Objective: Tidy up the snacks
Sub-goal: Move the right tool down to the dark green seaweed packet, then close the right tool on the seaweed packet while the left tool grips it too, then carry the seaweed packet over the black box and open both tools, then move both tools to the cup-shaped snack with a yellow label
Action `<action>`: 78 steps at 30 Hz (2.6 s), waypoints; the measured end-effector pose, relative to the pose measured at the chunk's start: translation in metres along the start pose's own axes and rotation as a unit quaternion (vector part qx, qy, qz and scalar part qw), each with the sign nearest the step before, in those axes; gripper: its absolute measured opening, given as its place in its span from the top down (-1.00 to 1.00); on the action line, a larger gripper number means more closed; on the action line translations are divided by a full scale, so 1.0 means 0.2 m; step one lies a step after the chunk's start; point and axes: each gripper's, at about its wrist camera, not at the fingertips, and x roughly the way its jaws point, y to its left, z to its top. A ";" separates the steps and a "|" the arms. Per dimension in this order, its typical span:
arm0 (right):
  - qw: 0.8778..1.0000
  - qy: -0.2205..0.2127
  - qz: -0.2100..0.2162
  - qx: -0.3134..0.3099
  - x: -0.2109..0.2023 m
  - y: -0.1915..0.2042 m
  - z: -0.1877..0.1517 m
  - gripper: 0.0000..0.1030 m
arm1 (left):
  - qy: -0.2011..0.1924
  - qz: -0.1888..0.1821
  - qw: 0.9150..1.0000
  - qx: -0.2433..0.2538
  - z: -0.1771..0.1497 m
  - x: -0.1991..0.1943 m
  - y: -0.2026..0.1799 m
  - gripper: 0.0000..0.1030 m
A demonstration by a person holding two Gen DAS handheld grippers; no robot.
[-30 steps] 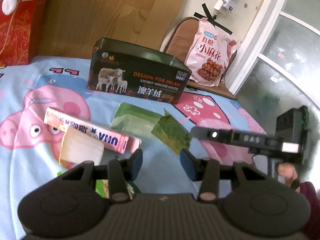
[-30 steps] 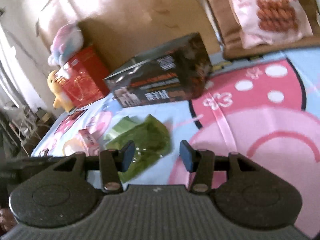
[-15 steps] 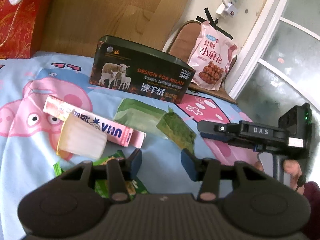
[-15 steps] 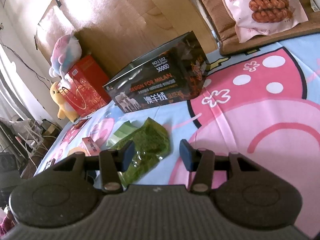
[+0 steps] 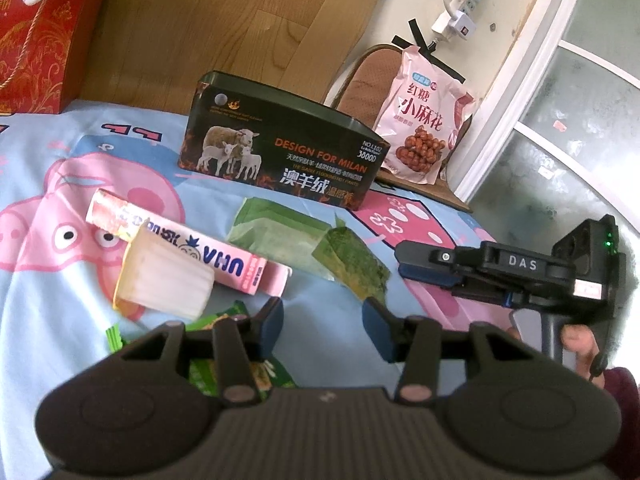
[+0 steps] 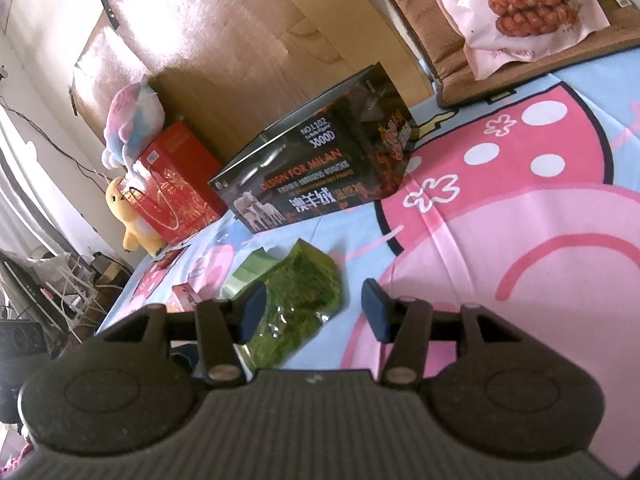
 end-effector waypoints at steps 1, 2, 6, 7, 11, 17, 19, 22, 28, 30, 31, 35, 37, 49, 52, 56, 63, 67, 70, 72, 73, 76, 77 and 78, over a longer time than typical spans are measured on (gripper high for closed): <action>1.000 0.000 0.000 0.000 0.00 0.00 0.00 -0.09 | 0.000 0.000 1.000 0.000 0.00 0.00 0.00 0.13; 1.000 0.000 0.000 0.000 0.00 0.00 0.00 -0.09 | 0.000 0.000 1.000 0.000 0.00 0.00 0.00 0.13; 1.000 -0.001 0.007 0.004 0.00 0.00 0.00 -0.15 | 0.000 0.000 1.000 0.000 0.00 0.00 0.00 0.13; 1.000 -0.001 0.008 0.003 0.00 0.00 0.00 -0.16 | 0.000 0.000 1.000 0.000 0.00 0.00 0.00 0.13; 1.000 0.001 0.014 -0.004 0.00 0.01 0.00 -0.30 | 0.000 -0.002 1.000 -0.002 0.00 0.00 0.00 0.12; 1.000 0.008 0.017 -0.012 0.02 0.03 0.01 -0.46 | 0.001 -0.008 1.000 -0.004 0.00 -0.01 0.01 0.10; 1.000 0.010 0.012 -0.018 0.04 0.04 0.02 -0.46 | 0.001 -0.010 1.000 -0.006 0.00 -0.01 0.01 0.10; 0.999 0.018 0.002 -0.038 0.08 0.06 0.04 -0.46 | 0.003 -0.008 1.000 -0.006 0.00 -0.01 0.01 0.10; 0.998 0.046 0.009 -0.041 0.22 0.03 0.17 -0.31 | 0.012 -0.029 0.999 -0.014 0.03 0.00 -0.04 0.14; 0.998 0.057 0.022 -0.031 0.27 0.00 0.21 -0.20 | 0.017 -0.043 0.999 -0.011 0.05 0.02 -0.07 0.14; 0.997 0.065 0.028 -0.026 0.29 -0.01 0.22 -0.15 | 0.021 -0.047 0.999 -0.008 0.06 0.04 -0.09 0.14; 0.995 0.085 0.044 -0.015 0.29 -0.02 0.21 0.25 | 0.053 -0.029 0.998 -0.007 0.08 0.17 -0.14 0.16; 0.995 0.090 0.052 -0.011 0.25 -0.03 0.18 0.26 | 0.056 -0.021 0.998 -0.013 0.08 0.20 -0.13 0.23; 0.988 0.096 0.110 0.047 0.09 -0.07 0.08 0.27 | 0.046 -0.014 0.998 -0.027 0.07 0.16 -0.08 0.59; 0.991 0.098 0.087 0.030 0.10 -0.02 0.07 0.61 | 0.032 -0.011 0.999 -0.015 0.10 0.12 -0.10 0.65; 0.991 0.074 0.109 0.032 0.08 0.04 0.11 0.71 | 0.009 -0.017 1.000 -0.015 0.20 0.07 -0.10 0.65; 0.994 -0.015 0.111 -0.008 0.17 0.23 0.43 0.70 | -0.070 0.002 0.997 0.042 0.61 0.06 -0.11 0.64; 0.995 -0.071 0.052 -0.045 0.34 0.30 0.63 0.58 | -0.083 0.058 0.993 0.056 0.81 0.25 -0.04 0.40; 0.993 -0.086 -0.031 -0.078 0.47 0.31 0.65 0.39 | -0.054 0.109 0.992 0.030 0.83 0.38 0.03 0.40; 0.993 -0.089 -0.026 -0.073 0.45 0.28 0.61 0.40 | -0.064 0.089 0.994 0.020 0.78 0.34 0.06 0.44; 0.993 -0.091 -0.019 -0.071 0.43 0.27 0.58 0.40 | -0.072 0.086 0.993 0.020 0.76 0.30 0.07 0.44; 0.993 -0.092 0.000 -0.080 0.35 0.26 0.46 0.39 | -0.100 0.068 0.993 0.011 0.67 0.13 0.11 0.44; 0.993 -0.082 0.010 -0.079 0.32 0.26 0.41 0.37 | -0.108 0.066 0.992 0.005 0.64 0.07 0.13 0.44; 0.994 -0.070 0.018 -0.078 0.32 0.27 0.39 0.35 | -0.113 0.066 0.991 -0.002 0.62 0.02 0.14 0.44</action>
